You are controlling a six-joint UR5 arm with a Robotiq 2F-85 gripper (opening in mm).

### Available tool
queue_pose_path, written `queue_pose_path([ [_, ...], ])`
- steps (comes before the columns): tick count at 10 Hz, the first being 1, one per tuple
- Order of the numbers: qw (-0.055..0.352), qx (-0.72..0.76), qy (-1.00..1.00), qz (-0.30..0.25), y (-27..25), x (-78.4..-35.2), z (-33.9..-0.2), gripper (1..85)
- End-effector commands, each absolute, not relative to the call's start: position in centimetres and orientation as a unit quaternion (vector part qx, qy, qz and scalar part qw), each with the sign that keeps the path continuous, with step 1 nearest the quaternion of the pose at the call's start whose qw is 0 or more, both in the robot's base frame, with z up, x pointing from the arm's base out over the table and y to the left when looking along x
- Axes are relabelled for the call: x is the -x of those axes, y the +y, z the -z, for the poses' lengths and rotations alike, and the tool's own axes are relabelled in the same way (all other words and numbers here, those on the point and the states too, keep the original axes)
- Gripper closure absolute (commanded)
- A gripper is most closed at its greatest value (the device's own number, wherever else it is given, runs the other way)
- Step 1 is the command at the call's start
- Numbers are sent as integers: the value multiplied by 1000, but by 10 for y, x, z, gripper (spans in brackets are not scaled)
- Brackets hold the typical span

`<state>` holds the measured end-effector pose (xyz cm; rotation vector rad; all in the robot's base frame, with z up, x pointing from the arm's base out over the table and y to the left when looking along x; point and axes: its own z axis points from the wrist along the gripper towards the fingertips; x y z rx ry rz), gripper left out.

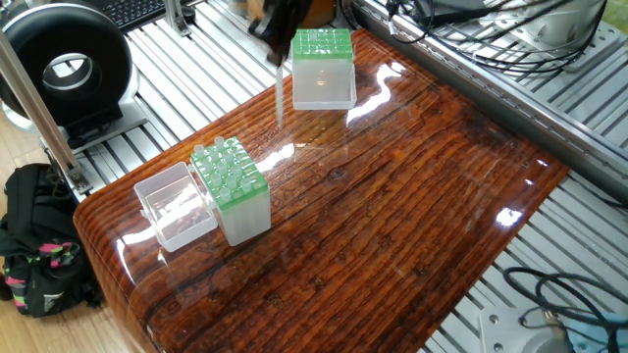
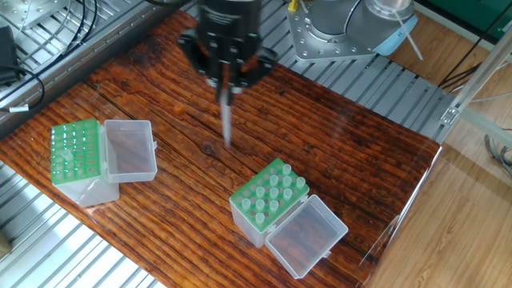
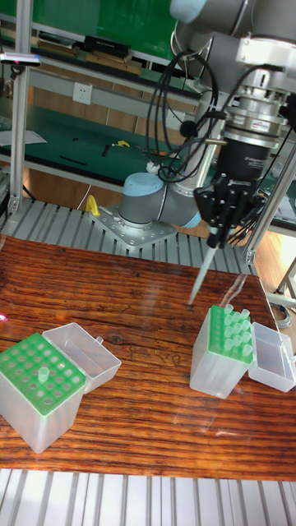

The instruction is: Transfer all large pipette tips from one holder to another

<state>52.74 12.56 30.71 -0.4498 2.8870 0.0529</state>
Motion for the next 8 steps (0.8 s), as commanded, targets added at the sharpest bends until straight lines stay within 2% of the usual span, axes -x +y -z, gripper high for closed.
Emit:
queue_pose_path([
  [1, 122, 104, 986, -52, 163, -513, -305, 847],
  [8, 147, 82, 985, -47, 173, -513, -279, 847],
])
